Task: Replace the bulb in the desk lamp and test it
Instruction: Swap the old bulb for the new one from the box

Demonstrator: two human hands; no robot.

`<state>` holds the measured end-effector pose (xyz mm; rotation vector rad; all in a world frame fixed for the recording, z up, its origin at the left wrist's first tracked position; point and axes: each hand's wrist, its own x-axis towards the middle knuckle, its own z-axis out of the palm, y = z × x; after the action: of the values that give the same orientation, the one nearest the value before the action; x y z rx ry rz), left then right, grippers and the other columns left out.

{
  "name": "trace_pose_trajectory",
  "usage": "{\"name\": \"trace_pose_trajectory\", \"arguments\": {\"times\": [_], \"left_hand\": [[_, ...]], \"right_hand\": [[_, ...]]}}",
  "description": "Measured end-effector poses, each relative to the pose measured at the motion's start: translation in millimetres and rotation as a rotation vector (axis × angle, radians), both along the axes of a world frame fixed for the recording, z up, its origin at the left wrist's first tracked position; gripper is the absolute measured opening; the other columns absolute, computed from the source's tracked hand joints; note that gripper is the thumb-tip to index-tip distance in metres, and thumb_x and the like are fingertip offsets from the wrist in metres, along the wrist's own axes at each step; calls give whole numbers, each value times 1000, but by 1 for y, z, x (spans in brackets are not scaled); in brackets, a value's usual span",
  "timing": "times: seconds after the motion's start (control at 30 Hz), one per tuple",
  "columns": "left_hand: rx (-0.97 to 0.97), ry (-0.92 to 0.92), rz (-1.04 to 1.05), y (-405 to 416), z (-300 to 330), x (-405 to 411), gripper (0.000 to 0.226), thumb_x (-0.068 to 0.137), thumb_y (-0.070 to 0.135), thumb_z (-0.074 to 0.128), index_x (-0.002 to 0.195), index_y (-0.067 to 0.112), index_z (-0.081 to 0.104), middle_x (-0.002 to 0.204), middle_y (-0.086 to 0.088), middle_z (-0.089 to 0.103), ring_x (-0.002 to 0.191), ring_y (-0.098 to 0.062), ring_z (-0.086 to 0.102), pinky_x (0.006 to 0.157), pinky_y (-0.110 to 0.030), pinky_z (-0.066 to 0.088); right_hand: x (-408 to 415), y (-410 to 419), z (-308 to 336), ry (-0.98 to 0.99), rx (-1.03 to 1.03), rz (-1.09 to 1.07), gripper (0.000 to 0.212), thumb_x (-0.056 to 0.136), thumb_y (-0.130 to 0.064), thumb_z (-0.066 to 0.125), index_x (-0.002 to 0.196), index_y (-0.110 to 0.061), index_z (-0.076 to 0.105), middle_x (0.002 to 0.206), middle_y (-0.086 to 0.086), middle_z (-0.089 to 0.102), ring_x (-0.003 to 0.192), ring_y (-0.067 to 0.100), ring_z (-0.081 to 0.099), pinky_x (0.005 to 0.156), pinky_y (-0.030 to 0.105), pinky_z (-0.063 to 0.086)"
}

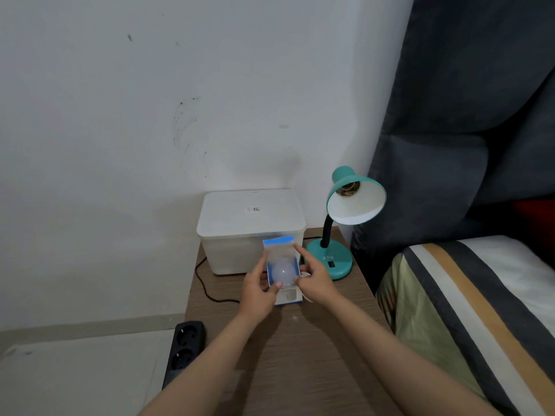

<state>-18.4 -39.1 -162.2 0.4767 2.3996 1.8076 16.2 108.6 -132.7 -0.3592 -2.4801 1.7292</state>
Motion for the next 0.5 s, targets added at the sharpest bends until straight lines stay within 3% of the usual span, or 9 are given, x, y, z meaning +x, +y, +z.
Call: {"name": "trace_pose_trajectory", "arguments": {"times": [0.07,0.13,0.2,0.27,0.37,0.5], "left_hand": [[-42,-23,-66,-6,-1,-1,76,82,8,68,145,24,28,130,-6,54,112,-18,59,90,-39,55],[-111,-56,-130,-12,-3,-6,82,80,17,71,146,29,23,133,-8,51,113,-18,58,93,-43,54],[-193,-89,-185,-17,-2,-12,90,76,29,74,144,39,17,136,-8,47,113,-19,57,94,-43,53],[-249,-124,-234,-17,8,-15,93,76,31,74,146,34,13,141,-7,44,116,-19,55,97,-41,50],[-270,-197,-266,-15,16,-19,93,80,23,72,148,26,8,146,-5,39,123,-20,49,100,-38,48],[-218,-302,-284,-16,15,-21,94,81,20,72,148,32,7,150,-4,32,127,-23,46,99,-41,49]], "right_hand": [[-1,0,0,-32,69,20,76,83,6,55,142,-35,29,90,9,51,68,11,52,54,16,48],[-2,0,-1,-64,119,20,75,84,-4,59,143,-36,28,99,10,50,73,11,54,64,19,52],[-1,0,-2,-87,156,22,76,83,-11,62,144,-39,26,110,13,50,85,16,57,82,32,55],[-1,0,-2,-102,170,25,76,83,-13,63,145,-36,26,114,13,51,92,19,59,88,37,54],[6,-3,-1,-84,225,16,69,85,-14,64,144,-27,31,116,8,49,96,16,56,85,30,53],[14,-4,0,103,336,-86,50,84,-7,63,131,-20,48,110,-1,51,99,11,54,78,17,49]]}}
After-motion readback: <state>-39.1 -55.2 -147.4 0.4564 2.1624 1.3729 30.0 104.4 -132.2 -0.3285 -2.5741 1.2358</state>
